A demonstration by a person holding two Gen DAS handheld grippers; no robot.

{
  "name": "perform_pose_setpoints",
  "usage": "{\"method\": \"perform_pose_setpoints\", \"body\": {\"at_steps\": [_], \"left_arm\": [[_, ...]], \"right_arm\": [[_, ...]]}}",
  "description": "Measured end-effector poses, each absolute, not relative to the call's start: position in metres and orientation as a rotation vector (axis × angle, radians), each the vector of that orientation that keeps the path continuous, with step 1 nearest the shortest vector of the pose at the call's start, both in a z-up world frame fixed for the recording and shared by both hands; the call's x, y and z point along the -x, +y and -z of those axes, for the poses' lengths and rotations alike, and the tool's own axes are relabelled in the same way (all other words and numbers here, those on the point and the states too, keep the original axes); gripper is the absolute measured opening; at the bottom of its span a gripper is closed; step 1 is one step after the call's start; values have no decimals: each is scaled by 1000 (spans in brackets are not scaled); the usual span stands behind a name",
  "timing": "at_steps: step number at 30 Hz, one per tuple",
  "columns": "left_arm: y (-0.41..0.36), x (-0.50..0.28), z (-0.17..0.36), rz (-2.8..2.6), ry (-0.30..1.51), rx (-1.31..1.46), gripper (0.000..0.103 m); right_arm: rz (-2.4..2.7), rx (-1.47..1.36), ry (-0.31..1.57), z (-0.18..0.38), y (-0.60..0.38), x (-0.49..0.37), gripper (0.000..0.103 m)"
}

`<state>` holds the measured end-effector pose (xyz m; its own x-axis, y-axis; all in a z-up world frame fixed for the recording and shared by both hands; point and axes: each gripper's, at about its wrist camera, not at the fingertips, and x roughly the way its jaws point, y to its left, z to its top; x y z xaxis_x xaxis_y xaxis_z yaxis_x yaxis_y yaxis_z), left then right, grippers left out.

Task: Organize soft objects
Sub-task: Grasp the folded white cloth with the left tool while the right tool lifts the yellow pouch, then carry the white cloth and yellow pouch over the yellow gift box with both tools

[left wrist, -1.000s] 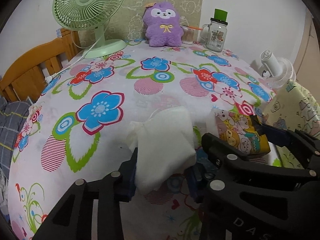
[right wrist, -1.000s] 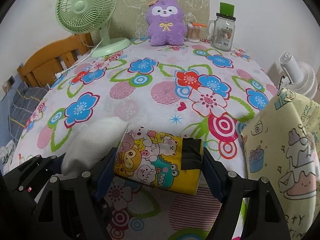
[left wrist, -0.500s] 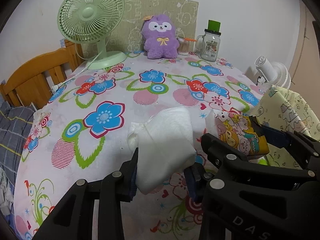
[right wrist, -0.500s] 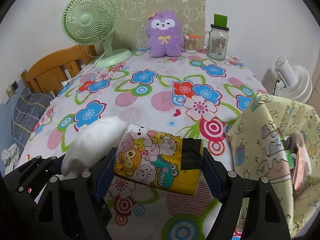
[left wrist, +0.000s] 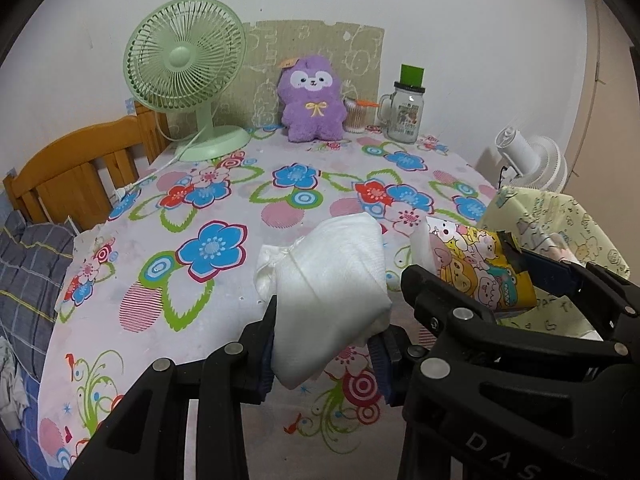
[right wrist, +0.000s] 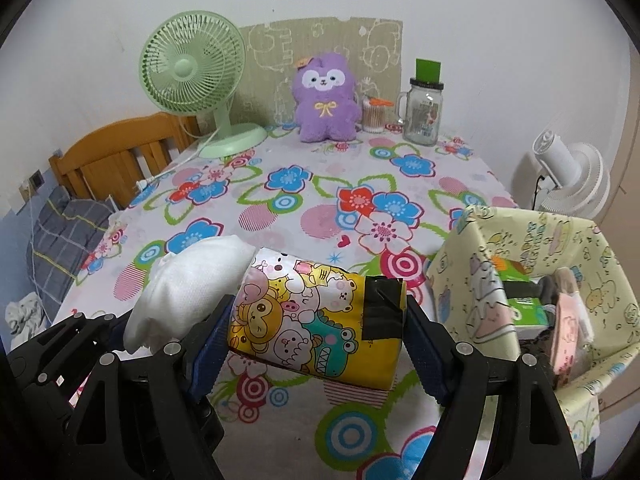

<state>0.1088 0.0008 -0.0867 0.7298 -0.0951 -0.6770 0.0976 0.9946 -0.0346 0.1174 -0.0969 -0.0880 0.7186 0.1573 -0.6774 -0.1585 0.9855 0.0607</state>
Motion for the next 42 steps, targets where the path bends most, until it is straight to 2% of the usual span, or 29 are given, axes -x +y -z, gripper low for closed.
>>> {"method": "perform_pose_setpoints", "body": {"at_steps": [26, 42], "left_arm": [[-33, -67, 43, 134, 669, -45, 41], [-64, -70, 19, 173, 647, -49, 42]], "right_arm": [[-165, 13, 641, 40, -126, -69, 81], [-131, -2, 625, 17, -159, -68, 81]]}}
